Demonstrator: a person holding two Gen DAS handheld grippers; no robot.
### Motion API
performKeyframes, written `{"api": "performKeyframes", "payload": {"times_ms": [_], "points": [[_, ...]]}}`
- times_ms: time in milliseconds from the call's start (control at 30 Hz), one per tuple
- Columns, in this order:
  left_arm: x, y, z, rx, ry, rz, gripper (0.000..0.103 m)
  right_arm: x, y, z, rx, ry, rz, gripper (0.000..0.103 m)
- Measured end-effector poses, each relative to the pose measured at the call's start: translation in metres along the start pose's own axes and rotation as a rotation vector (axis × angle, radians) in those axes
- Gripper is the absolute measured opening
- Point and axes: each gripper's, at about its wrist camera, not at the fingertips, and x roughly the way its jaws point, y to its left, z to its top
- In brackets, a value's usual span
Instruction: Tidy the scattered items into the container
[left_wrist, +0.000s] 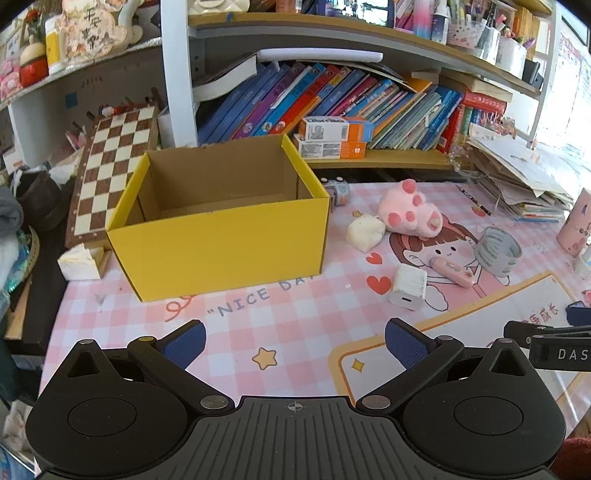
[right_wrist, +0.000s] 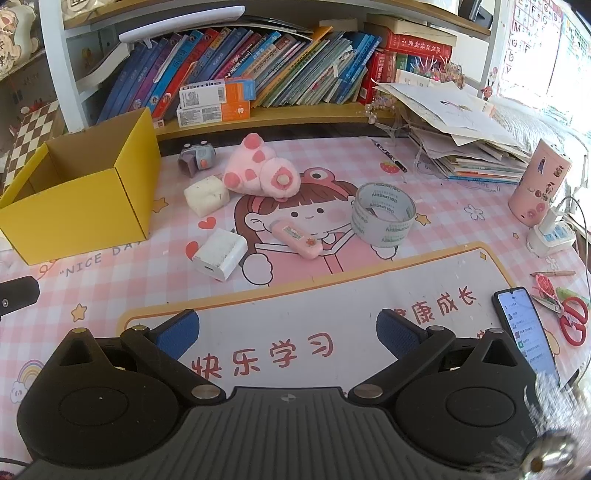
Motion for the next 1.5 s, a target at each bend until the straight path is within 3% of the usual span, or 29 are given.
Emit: {"api": "performKeyframes", "payload": {"times_ms": [1500], "points": [[-0.0002,0.0041,-0.0009,-0.032,0.025,-0.003,0.103,-0.0068,0.0024,0.0004,-0.018,-0.022,-0.014,0.103]]}}
